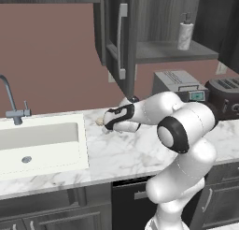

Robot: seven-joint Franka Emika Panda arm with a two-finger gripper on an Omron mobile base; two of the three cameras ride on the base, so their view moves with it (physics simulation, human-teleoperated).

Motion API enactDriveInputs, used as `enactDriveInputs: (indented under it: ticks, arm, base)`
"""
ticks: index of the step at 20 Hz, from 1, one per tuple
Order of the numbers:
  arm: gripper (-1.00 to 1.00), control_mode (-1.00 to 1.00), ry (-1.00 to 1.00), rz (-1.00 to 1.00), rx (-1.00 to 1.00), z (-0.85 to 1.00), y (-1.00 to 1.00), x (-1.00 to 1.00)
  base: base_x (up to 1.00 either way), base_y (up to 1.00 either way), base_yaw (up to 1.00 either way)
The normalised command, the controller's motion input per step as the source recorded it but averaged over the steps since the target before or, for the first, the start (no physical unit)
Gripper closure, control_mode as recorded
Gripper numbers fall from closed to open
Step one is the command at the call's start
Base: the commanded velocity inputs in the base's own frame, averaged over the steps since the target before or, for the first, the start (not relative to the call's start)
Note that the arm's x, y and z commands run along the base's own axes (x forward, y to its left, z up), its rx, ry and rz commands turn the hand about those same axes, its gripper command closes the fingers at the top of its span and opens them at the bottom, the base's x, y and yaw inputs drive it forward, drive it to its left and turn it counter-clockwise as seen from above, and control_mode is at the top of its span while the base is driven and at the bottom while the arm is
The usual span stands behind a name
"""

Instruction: Locate and retrieve the dish brush and soap dispenser from the cabinet. Place them next to the sink.

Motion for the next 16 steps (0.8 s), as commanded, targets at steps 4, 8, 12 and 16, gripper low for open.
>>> enactDriveInputs:
  ticks: [4, 8, 12, 16]
  arm:
    - [1.0, -1.0, -0.07, 0.03, -0.01, -0.3, 0.18, 0.17]
    - [1.0, -1.0, -0.08, 0.02, -0.01, -0.28, 0.14, 0.14]
    - [1.0, -1.0, -0.09, 0.01, 0.0, -0.22, 0.08, 0.1]
    - [1.0, -1.0, -0.05, 0.01, 0.0, -0.13, 0.06, 0.03]
  base:
    - [0.0, 0.0, 0.0]
    - [0.0, 0.0, 0.0]
    - [0.0, 0.0, 0.0]
    - [0.0, 0.0, 0.0]
